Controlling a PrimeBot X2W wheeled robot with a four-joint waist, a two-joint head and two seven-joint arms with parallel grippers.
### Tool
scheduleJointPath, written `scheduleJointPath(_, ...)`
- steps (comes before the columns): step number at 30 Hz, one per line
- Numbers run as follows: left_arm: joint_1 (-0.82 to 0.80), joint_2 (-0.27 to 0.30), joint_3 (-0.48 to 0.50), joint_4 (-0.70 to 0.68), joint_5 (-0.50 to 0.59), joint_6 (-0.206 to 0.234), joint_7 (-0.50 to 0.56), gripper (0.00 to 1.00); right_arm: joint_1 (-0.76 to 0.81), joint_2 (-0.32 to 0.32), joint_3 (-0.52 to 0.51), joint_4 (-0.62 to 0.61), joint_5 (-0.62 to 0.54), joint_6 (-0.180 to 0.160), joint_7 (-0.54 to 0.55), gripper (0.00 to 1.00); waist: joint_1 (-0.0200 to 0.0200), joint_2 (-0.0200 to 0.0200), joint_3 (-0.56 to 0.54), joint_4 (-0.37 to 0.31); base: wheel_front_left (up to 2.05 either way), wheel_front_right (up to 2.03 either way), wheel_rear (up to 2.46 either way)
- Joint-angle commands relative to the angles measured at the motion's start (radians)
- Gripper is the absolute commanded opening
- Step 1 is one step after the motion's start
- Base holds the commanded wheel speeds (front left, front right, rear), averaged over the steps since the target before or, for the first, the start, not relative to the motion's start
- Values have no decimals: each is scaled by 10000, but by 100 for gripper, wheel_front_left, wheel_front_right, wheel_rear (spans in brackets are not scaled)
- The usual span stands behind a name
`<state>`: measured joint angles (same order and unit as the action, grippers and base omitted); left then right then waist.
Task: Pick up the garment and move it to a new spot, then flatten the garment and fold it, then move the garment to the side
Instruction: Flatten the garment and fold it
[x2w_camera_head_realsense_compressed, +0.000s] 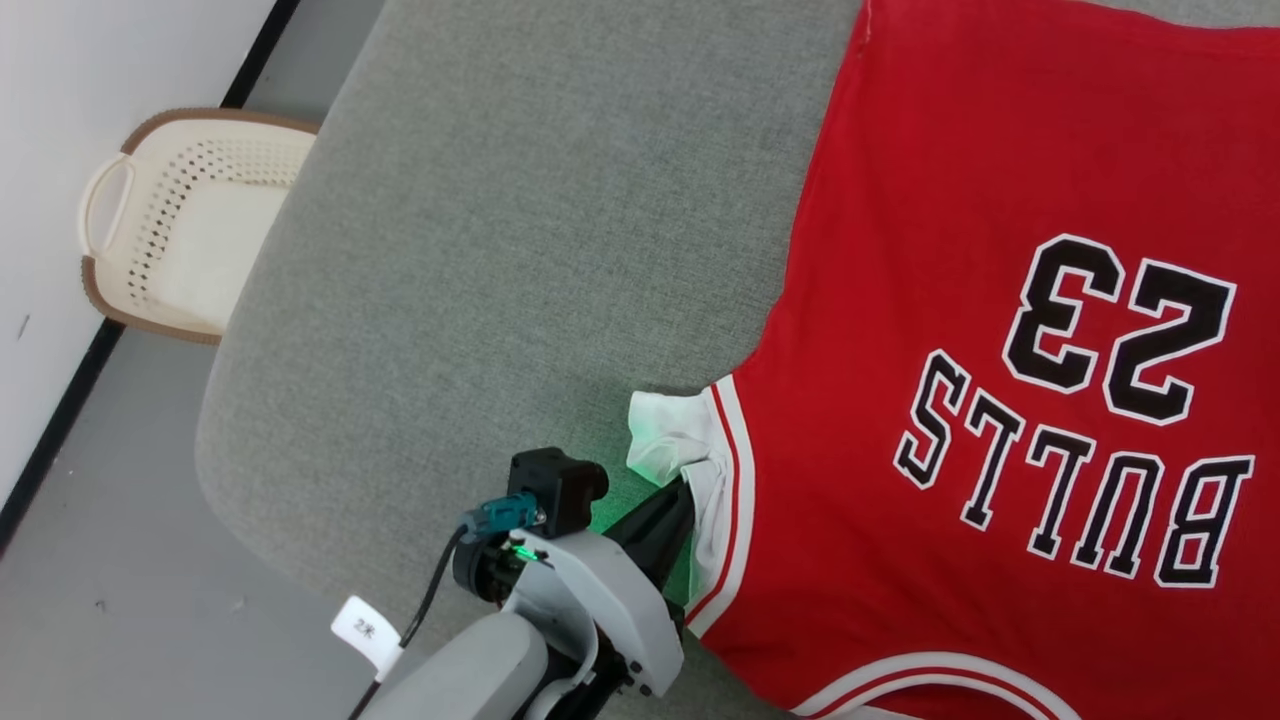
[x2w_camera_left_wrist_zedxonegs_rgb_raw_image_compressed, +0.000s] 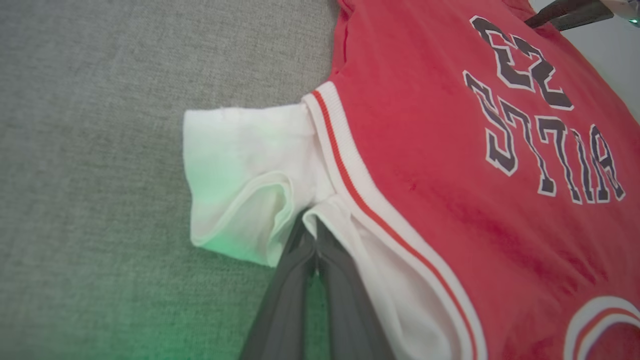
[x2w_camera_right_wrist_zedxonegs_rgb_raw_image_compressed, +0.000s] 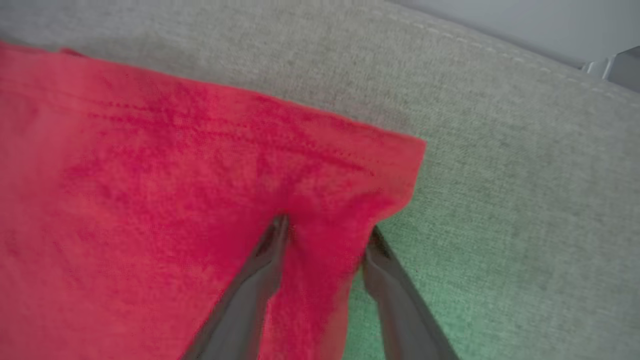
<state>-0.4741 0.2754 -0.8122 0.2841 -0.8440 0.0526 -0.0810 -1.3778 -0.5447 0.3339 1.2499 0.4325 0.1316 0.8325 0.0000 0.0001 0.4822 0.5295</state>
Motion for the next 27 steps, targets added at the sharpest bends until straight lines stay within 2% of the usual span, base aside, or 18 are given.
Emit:
scheduleJointPath(1,-18,24,-37,267,-14,9,19,0,827,233,-18,559,-107,-18,176,0,0,-1,-4,5,0,0,0)
scheduleJointPath(8,-180,30,101,715,-126,-90,-110,0,307,317,-705,493,-573,-18,-434,0,0,-1,-313,-252,0,0,0)
scheduleJointPath(15,-230,257,417,1161,-355,-119,-263,0,-241,936,-1156,399,-673,-16,-882,0,0,-1,-726,-793,0,0,0)
scheduleJointPath(21,67,681,740,1385,-574,-1,-358,0,555,1600,-693,-263,-84,-16,-577,0,0,-1,-1306,-1654,0,0,0)
scheduleJointPath(27,358,1243,1124,1260,-799,164,-398,0,2072,1491,168,-2026,1155,-16,-405,0,0,-1,-1727,-2622,0,0,0)
